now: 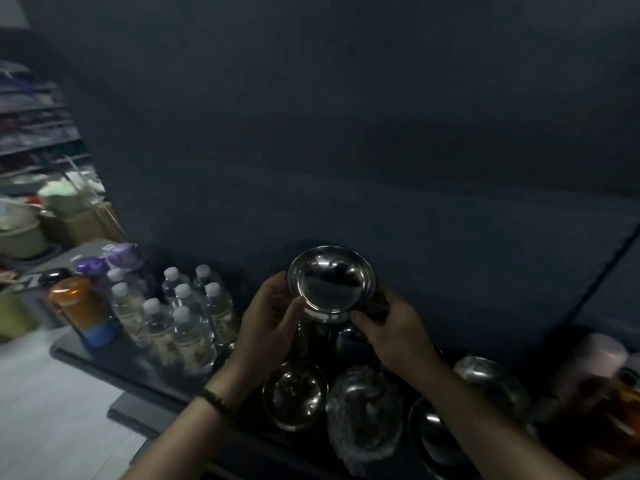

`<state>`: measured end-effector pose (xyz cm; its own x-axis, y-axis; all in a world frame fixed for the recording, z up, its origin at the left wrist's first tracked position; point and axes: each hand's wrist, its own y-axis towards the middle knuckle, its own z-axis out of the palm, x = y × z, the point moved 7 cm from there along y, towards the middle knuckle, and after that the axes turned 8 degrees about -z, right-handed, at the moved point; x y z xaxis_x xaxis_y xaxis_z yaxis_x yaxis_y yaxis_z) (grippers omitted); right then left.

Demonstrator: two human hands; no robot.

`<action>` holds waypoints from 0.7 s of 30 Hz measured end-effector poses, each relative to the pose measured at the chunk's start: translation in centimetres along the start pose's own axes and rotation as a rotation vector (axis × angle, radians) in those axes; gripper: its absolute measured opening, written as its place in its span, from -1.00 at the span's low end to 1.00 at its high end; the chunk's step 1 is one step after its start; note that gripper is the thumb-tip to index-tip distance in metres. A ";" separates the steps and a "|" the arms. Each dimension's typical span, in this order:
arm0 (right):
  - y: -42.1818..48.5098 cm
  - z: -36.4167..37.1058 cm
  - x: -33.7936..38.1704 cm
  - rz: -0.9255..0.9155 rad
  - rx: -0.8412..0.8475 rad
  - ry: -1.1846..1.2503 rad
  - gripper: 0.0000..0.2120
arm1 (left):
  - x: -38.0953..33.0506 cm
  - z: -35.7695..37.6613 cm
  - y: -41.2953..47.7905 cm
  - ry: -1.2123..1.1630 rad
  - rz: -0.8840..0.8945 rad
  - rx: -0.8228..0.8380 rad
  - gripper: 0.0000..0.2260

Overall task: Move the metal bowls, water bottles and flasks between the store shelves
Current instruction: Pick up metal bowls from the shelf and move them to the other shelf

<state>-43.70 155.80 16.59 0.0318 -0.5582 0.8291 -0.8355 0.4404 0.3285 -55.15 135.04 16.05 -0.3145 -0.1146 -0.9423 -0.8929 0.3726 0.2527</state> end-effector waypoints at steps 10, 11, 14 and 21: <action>5.9 9.0 -3.1 0.075 0.128 -0.113 -0.30 | 6.1 -2.9 6.0 0.164 -0.177 -0.013 -0.72; 6.2 9.5 -4.0 0.082 0.138 -0.097 -0.28 | 6.9 -3.0 6.0 0.183 -0.203 -0.011 -0.70; 6.7 10.2 -4.9 0.090 0.162 -0.092 -0.38 | 8.2 -3.1 5.8 0.222 -0.233 -0.007 -0.66; 6.8 10.7 -5.0 0.134 0.181 -0.122 -0.56 | 10.0 -2.9 6.1 0.352 -0.257 -0.002 -0.52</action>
<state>-55.39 154.11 9.83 -0.1429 -0.5889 0.7955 -0.9127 0.3893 0.1242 -64.69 133.47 8.81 -0.1727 -0.5103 -0.8425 -0.9569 0.2896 0.0207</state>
